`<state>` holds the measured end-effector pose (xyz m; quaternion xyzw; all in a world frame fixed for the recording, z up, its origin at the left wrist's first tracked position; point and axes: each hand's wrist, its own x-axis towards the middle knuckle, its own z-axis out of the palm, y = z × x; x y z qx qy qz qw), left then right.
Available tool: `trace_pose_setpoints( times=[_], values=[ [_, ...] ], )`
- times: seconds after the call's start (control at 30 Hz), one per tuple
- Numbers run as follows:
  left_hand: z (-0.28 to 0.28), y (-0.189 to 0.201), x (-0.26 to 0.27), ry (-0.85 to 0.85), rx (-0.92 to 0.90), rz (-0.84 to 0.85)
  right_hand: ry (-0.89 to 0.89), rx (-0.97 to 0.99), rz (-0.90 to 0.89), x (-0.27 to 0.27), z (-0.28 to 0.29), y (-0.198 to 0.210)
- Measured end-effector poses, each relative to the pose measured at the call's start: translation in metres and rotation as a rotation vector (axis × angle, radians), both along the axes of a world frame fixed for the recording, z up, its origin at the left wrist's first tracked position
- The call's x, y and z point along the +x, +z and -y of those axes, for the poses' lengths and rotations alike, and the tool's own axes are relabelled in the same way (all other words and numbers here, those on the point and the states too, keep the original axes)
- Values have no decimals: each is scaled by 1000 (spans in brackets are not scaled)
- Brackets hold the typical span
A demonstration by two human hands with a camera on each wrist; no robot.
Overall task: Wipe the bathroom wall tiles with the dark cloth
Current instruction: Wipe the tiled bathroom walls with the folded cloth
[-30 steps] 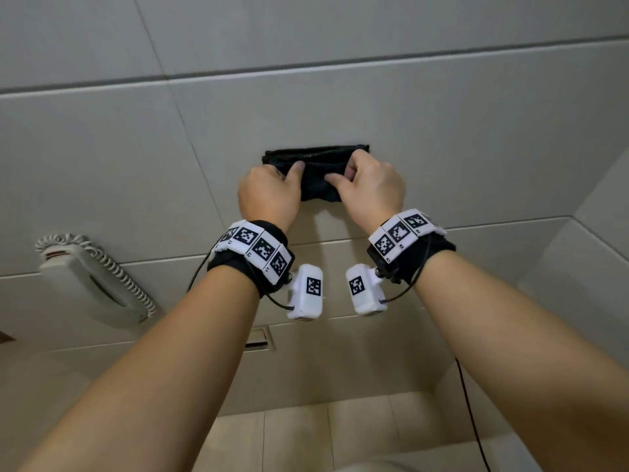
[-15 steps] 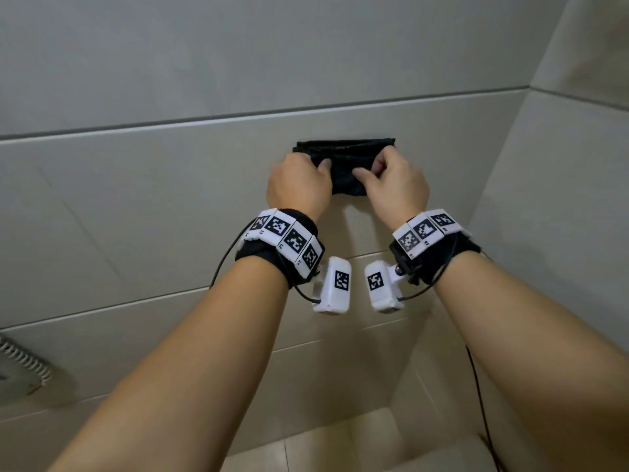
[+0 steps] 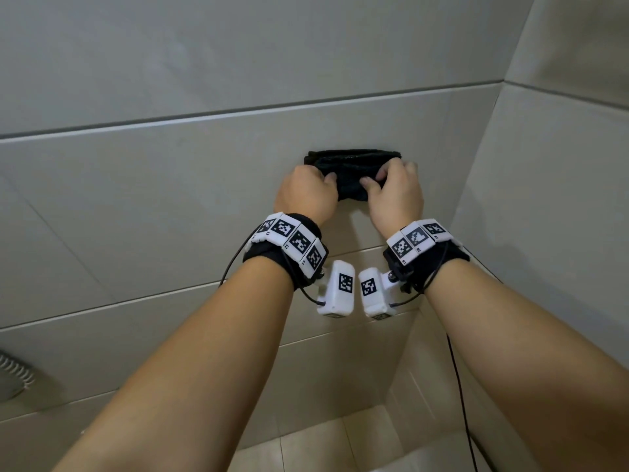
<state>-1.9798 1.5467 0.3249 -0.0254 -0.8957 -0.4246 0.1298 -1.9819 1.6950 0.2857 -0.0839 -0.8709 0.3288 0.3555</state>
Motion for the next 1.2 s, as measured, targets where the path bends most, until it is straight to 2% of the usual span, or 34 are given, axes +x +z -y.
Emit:
trace_pose_setpoints(
  times=[0.3,0.53,0.77,0.9,1.07,1.2],
  values=[
    [26,-15,25,49,107,96,165,-84,64,14,15,2],
    [50,-13,50,60,296,148,219,-96,49,45,37,12],
    [91,-21,70,-143,399,184,136,-71,32,113,73,28],
    [117,-8,113,-307,533,264,56,-62,32,168,105,33],
    [129,-19,157,-469,710,478,-29,-79,41,245,128,32],
    [104,-33,204,-616,759,650,-138,-107,57,325,120,30]
  ],
)
